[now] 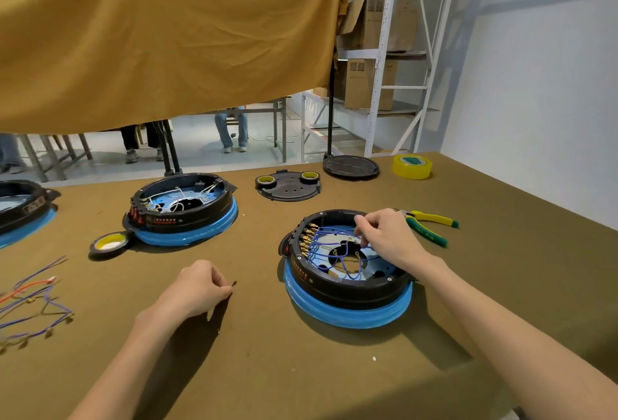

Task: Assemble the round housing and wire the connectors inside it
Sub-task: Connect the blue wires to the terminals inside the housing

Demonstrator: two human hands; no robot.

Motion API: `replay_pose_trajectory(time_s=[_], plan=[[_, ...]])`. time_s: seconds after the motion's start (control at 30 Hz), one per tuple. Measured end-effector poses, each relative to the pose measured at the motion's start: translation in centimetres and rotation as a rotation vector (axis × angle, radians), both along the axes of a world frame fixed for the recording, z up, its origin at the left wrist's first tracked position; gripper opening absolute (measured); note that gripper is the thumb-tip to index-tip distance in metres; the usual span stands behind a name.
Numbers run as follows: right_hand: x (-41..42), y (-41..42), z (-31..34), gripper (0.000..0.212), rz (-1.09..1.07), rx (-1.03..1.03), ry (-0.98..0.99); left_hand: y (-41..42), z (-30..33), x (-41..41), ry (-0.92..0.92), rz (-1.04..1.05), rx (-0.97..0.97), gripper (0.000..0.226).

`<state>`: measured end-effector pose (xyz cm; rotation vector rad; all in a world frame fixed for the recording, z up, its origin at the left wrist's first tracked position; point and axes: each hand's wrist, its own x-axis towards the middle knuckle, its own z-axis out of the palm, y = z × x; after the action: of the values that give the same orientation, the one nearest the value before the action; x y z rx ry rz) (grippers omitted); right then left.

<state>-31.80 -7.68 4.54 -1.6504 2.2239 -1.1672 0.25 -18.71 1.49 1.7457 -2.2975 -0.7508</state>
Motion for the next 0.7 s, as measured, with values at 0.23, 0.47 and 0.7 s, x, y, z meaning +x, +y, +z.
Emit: replay_pose_trajectory(time_s=[0.23,0.47,0.7], plan=[[1.7,-0.5,-0.6,0.036,0.038,-0.004,0.069,0.5,-0.3,-2.3,0.179,0.006,-0.041,0.018],[3.1,-0.6,0.2,0.016,0.045,-0.13,0.262,0.5,1.7,-4.8,0.906,0.005,-0.115,0.021],[5.4,-0.6,2.4,0.02,0.396,-0.038,-0.146,2.3,3.7,-9.6,1.133,-0.154,-0.064,0.011]])
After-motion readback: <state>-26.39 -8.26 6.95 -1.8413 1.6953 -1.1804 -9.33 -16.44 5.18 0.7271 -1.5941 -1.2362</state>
